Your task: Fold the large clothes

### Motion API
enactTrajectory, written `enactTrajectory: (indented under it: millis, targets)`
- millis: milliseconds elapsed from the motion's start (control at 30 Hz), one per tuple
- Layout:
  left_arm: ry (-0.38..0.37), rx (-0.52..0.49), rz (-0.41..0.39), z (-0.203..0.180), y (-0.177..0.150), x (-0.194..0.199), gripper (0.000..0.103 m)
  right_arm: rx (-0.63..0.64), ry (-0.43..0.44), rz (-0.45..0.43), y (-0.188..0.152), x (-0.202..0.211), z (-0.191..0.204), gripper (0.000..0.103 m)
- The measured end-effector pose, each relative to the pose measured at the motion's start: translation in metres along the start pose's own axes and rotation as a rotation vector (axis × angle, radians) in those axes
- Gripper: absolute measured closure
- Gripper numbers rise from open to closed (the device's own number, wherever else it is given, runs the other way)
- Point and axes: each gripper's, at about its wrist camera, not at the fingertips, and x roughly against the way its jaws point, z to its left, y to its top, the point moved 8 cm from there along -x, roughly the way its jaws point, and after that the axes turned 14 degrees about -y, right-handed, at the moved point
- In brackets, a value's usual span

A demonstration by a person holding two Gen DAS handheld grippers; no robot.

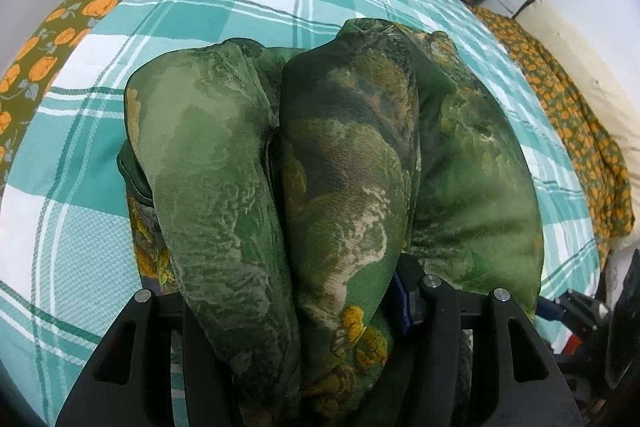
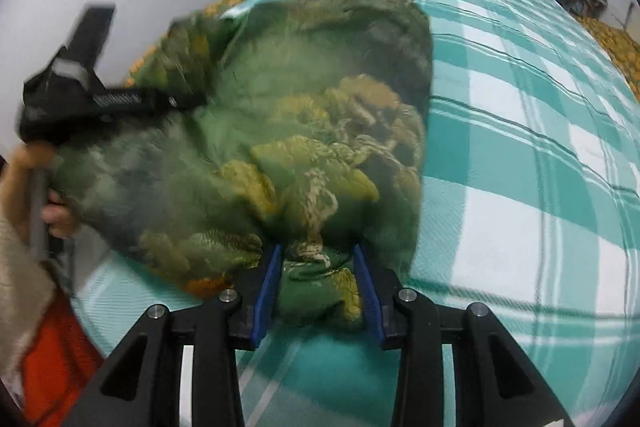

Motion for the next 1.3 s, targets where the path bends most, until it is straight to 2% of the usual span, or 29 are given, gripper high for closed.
enactTrajectory:
  millis: [167,200,267,333,400,433,467,500,533,567,600,667,700,733,800,900,1033,1200,1300]
  targets:
    - [-0.024,0.020,0.005,0.002,0.001,0.003,0.048,0.042,-0.083,0.011,0.007,0.023,0.002,0.064]
    - [-0.031,0.027,0.004,0.003,0.001,0.004,0.048,0.069,-0.119,-0.026,0.015,0.039,0.004,0.064]
    - [-0.036,0.030,0.002,0.004,0.001,0.004,0.048,0.089,-0.126,-0.116,0.030,0.062,0.012,0.064]
    - [-0.035,0.031,0.002,0.004,0.001,0.005,0.047,0.104,-0.052,-0.184,0.049,0.079,0.033,0.064]
    - [-0.042,0.040,0.003,0.004,0.001,0.006,0.046,0.113,0.033,-0.188,0.060,0.075,0.054,0.064]
    - [-0.051,0.048,0.002,0.004,0.002,0.007,0.044,0.118,0.078,-0.173,0.063,0.066,0.065,0.064]
    - [-0.060,0.058,0.003,0.005,0.002,0.009,0.043,0.131,0.114,-0.114,0.060,0.047,0.077,0.064]
    - [-0.063,0.070,0.014,0.006,0.000,0.012,0.043,0.141,0.121,-0.032,0.053,0.025,0.085,0.063]
    - [-0.078,0.083,0.029,0.006,-0.001,0.017,0.043,0.134,0.120,0.006,0.050,0.013,0.087,0.063]
    - [-0.094,0.091,0.033,0.006,-0.002,0.023,0.043,0.110,0.130,0.026,0.048,0.003,0.088,0.064]
    - [-0.123,0.109,0.026,0.007,-0.003,0.034,0.039,0.093,0.143,0.033,0.048,0.001,0.087,0.064]
    - [-0.171,0.138,-0.025,0.014,-0.004,0.061,0.032,0.093,0.143,0.049,0.050,0.005,0.085,0.064]
    - [-0.166,0.155,-0.058,0.024,-0.006,0.076,0.023,0.100,0.141,0.056,0.050,0.007,0.084,0.064]
    - [-0.150,0.179,-0.093,0.036,-0.008,0.089,0.019,0.109,0.140,0.060,0.051,0.007,0.084,0.064]
    - [-0.159,0.252,-0.148,0.061,-0.014,0.106,0.018,0.114,0.141,0.068,0.050,0.005,0.084,0.064]
    - [-0.251,0.389,-0.166,0.088,-0.029,0.109,0.019,0.110,0.131,0.060,0.046,0.006,0.083,0.064]
    - [-0.342,0.417,-0.153,0.085,-0.036,0.088,0.017,0.115,0.118,0.057,0.046,0.005,0.087,0.064]
    - [-0.574,0.598,-0.209,0.093,-0.033,0.050,0.014,0.109,0.132,0.070,0.049,0.006,0.084,0.064]
    - [-0.699,0.597,-0.244,0.085,-0.025,0.047,0.008,0.112,0.131,0.071,0.051,0.004,0.084,0.064]
